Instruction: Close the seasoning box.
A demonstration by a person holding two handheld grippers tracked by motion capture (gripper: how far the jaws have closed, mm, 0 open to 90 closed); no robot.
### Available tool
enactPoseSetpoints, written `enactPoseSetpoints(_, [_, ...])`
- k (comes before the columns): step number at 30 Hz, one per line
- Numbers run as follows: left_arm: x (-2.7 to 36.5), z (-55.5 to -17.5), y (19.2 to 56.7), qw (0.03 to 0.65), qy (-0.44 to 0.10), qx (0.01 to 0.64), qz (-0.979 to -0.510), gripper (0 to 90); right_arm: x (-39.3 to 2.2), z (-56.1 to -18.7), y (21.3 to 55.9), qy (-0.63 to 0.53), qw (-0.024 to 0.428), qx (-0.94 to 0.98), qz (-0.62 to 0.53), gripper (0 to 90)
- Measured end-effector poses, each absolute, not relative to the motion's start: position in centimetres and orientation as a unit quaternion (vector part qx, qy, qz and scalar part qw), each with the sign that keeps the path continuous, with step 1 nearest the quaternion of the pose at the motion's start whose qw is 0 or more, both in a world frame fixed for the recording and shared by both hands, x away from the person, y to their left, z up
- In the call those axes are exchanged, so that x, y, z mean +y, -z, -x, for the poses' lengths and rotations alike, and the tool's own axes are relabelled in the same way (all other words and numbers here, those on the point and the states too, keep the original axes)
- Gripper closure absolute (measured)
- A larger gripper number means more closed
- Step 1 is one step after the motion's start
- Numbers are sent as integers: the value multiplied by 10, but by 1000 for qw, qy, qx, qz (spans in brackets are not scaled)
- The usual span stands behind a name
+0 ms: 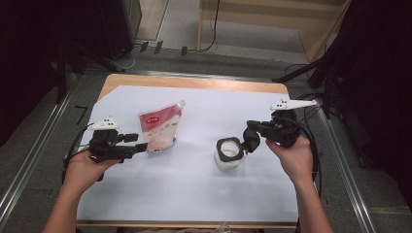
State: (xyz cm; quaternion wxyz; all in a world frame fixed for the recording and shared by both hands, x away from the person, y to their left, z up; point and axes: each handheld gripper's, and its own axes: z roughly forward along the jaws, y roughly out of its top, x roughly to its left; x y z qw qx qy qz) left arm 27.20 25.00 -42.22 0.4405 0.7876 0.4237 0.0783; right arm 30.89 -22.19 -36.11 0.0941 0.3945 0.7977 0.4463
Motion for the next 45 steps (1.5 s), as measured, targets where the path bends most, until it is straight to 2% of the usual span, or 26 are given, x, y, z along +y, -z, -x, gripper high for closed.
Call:
enactPoseSetpoints(5, [254, -272, 422, 439, -79, 423, -789, 417, -238, -313, 364, -441, 98, 789, -417, 900])
enactPoseSetpoints(14, [254, -273, 423, 437, -83, 427, -787, 414, -249, -324, 390, -421, 90, 783, -449, 900])
enactPoseSetpoints(30, [256, -274, 426, 430, -95, 424, -791, 406, -233, -330, 423, -397, 58, 797, -451, 900])
enactPoseSetpoints(45, [255, -276, 427, 433, -87, 423, -792, 395, -230, -325, 427, -396, 56, 796, -455, 900])
